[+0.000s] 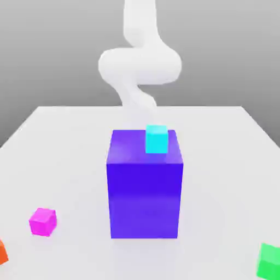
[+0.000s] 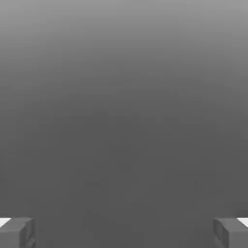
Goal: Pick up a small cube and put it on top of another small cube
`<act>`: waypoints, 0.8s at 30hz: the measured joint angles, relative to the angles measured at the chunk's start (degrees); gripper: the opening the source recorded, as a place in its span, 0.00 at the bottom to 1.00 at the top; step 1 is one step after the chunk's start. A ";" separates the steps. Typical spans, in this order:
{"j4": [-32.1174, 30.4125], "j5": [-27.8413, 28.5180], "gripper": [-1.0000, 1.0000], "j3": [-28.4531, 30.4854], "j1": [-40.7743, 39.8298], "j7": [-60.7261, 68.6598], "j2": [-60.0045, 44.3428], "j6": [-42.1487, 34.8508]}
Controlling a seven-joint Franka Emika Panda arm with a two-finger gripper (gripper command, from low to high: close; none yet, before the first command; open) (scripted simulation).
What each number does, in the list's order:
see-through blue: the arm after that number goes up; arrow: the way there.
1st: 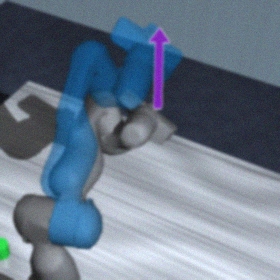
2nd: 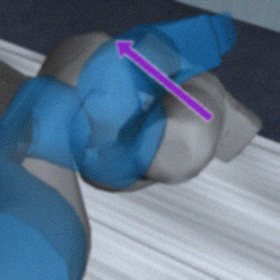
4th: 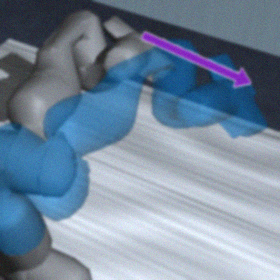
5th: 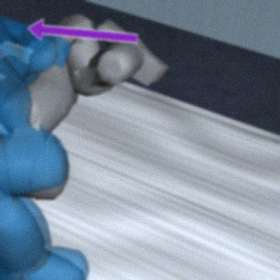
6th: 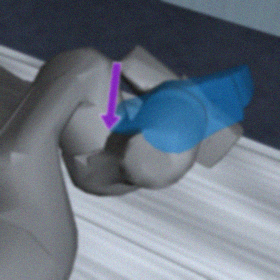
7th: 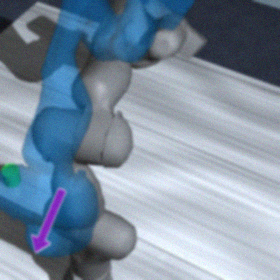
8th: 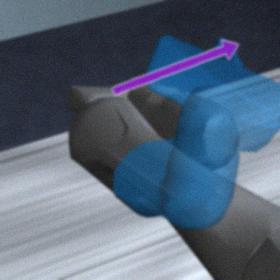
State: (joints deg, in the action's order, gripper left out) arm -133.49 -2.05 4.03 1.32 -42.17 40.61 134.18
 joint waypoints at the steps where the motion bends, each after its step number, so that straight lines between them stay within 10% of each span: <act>1: -0.73 -0.93 0.50 1.73 0.55 1.63 -2.26 1.00; 24: -16.65 -14.52 0.50 24.36 -3.25 31.65 -48.45 23.56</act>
State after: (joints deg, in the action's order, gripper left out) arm -150.13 -16.57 28.39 -1.92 -10.51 -7.84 157.73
